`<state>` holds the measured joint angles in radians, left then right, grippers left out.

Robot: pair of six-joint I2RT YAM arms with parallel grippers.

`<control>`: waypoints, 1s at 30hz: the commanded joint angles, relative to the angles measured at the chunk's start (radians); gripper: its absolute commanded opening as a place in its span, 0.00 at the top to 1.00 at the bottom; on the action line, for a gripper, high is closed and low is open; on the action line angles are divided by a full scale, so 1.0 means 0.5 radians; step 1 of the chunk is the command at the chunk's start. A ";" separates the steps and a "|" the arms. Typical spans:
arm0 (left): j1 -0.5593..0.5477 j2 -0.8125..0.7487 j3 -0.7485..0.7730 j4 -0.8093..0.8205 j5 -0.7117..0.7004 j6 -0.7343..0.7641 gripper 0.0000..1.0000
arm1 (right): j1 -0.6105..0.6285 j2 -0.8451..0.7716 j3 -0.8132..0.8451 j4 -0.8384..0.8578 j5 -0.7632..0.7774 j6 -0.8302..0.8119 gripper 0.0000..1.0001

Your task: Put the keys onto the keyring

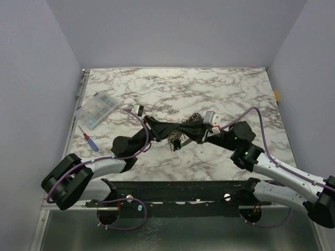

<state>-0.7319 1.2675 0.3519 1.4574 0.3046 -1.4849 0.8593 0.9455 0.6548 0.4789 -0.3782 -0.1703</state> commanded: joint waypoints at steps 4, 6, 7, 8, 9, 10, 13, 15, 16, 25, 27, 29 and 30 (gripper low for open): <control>-0.055 -0.044 0.101 0.649 0.198 -0.051 1.00 | 0.035 0.128 0.101 -0.161 0.103 -0.087 0.99; -0.057 -0.047 0.107 0.648 0.204 -0.053 1.00 | 0.033 0.133 0.117 -0.212 0.112 -0.099 0.99; -0.055 -0.047 0.109 0.648 0.206 -0.054 1.00 | 0.033 0.132 0.124 -0.237 0.118 -0.102 0.99; -0.055 -0.047 0.105 0.647 0.209 -0.055 0.99 | 0.033 0.127 0.130 -0.254 0.140 -0.092 0.99; -0.055 -0.047 0.098 0.648 0.206 -0.053 0.92 | 0.033 0.117 0.129 -0.260 0.155 -0.087 0.99; -0.056 -0.053 0.088 0.648 0.204 -0.051 0.83 | 0.033 0.102 0.123 -0.259 0.159 -0.089 0.99; -0.056 -0.081 0.049 0.630 0.187 -0.025 0.65 | 0.033 0.051 0.122 -0.275 0.166 -0.080 0.99; -0.057 -0.110 0.031 0.590 0.180 0.000 0.58 | 0.033 0.020 0.122 -0.294 0.163 -0.073 0.99; -0.056 -0.130 0.020 0.570 0.170 0.015 0.55 | 0.033 0.003 0.120 -0.303 0.155 -0.069 0.99; -0.055 -0.401 -0.019 0.046 0.139 0.328 0.42 | 0.033 -0.090 0.093 -0.361 0.115 -0.006 0.99; -0.056 -0.457 -0.004 -0.112 0.151 0.423 0.38 | 0.033 -0.110 0.089 -0.364 0.098 0.006 0.99; -0.056 -0.518 0.003 -0.267 0.143 0.526 0.34 | 0.033 -0.131 0.087 -0.369 0.082 0.012 0.99; -0.056 -0.548 0.006 -0.348 0.144 0.581 0.33 | 0.033 -0.139 0.089 -0.376 0.077 0.015 0.99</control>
<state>-0.7471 1.0718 0.3370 1.3552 0.3286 -1.3193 0.8879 0.8886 0.7040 0.3626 -0.3641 -0.1684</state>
